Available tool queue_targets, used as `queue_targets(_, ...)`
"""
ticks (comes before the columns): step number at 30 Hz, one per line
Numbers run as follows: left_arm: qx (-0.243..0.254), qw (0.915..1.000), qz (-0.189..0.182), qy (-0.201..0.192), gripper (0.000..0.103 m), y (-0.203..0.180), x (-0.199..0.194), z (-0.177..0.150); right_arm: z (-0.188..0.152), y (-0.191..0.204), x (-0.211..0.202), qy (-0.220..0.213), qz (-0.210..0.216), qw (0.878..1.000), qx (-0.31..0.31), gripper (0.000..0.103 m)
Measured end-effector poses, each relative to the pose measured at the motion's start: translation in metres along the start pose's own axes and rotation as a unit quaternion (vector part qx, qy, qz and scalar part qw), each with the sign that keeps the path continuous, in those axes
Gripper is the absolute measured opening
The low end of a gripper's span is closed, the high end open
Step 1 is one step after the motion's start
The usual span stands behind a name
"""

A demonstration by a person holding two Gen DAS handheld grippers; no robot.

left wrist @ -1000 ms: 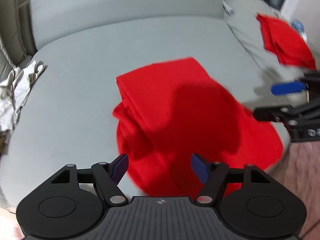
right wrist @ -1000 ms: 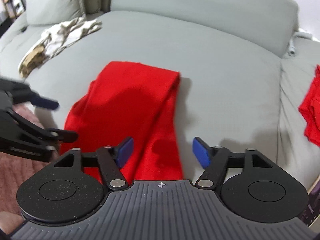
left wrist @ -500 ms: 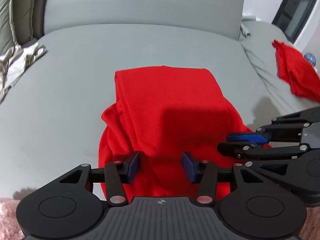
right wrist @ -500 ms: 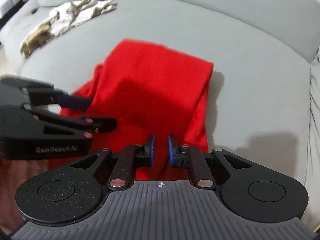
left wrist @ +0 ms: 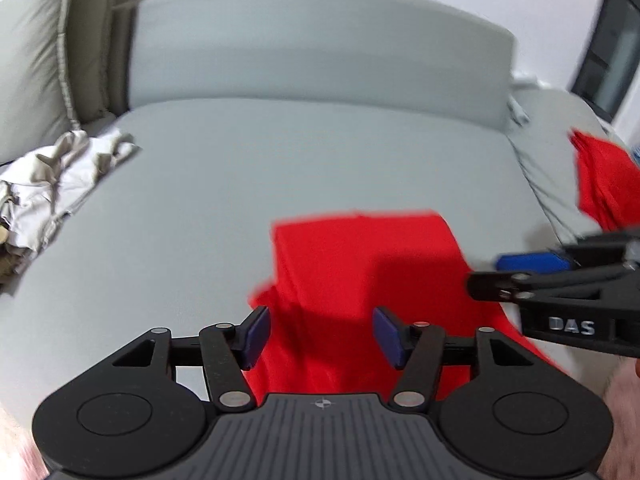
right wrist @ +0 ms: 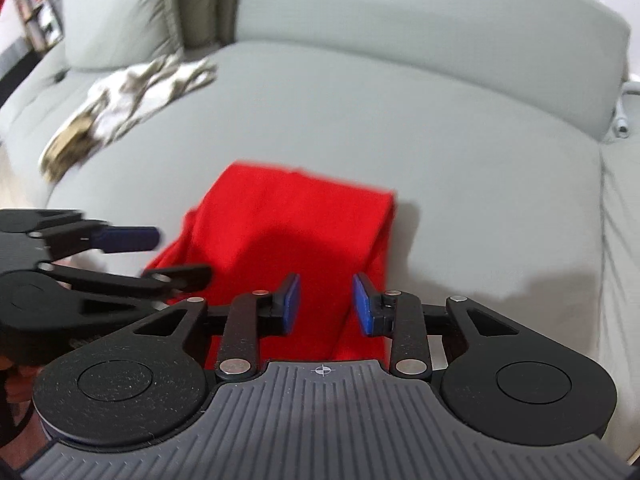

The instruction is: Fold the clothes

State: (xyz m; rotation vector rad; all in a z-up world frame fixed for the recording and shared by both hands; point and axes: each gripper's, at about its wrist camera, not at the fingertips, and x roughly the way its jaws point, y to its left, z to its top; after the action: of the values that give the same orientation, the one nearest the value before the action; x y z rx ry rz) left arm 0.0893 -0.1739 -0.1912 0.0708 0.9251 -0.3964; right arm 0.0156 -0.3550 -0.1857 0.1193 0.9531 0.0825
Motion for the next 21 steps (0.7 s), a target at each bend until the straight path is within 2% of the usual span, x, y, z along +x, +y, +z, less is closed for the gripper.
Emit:
queue_targets(1,-0.011,0.9999,0.005,0.0,0.058,0.004,0.007,0.008,0.006,-0.006,0.003,-0.002,-0.002,1.0,0.012,0.048)
queue_targets(3,-0.034,0.9993,0.015,-0.001,0.064,0.01,0.021,0.023,0.017,-0.02,0.013,-0.007,-0.001,0.999,0.047,0.051)
queue_targets(5,-0.054,0.9984,0.016,0.002,0.064,0.011,0.035,0.036,0.03,-0.037,0.026,-0.006,0.006,0.995,0.096,0.057)
queue_targets(8,-0.064,0.9977,0.021,0.011,0.065,0.011,0.055,0.051,0.042,-0.057,0.047,0.005,0.021,0.986,0.163,0.057)
queue_targets(13,-0.101,0.9933,0.024,0.049,0.062,0.011,0.089,0.066,0.051,-0.085,0.091,0.048,0.042,0.959,0.275,0.056)
queue_targets(15,-0.119,0.9907,0.014,0.064,0.054,0.012,0.1,0.069,0.052,-0.091,0.107,0.067,0.062,0.945,0.313,0.051)
queue_targets(16,-0.124,0.9899,0.009,0.069,0.046,0.013,0.103,0.069,0.053,-0.091,0.112,0.07,0.069,0.943,0.317,0.042)
queue_targets(17,-0.128,0.989,0.004,0.073,0.02,0.013,0.107,0.069,0.054,-0.091,0.116,0.073,0.075,0.942,0.319,0.028)
queue_targets(18,-0.13,0.9881,0.0,0.081,0.001,0.013,0.11,0.069,0.054,-0.088,0.117,0.074,0.069,0.946,0.308,0.02)
queue_targets(21,-0.107,0.9913,0.026,0.071,0.001,0.007,0.109,0.064,0.056,-0.079,0.12,0.079,0.05,0.957,0.275,0.011)
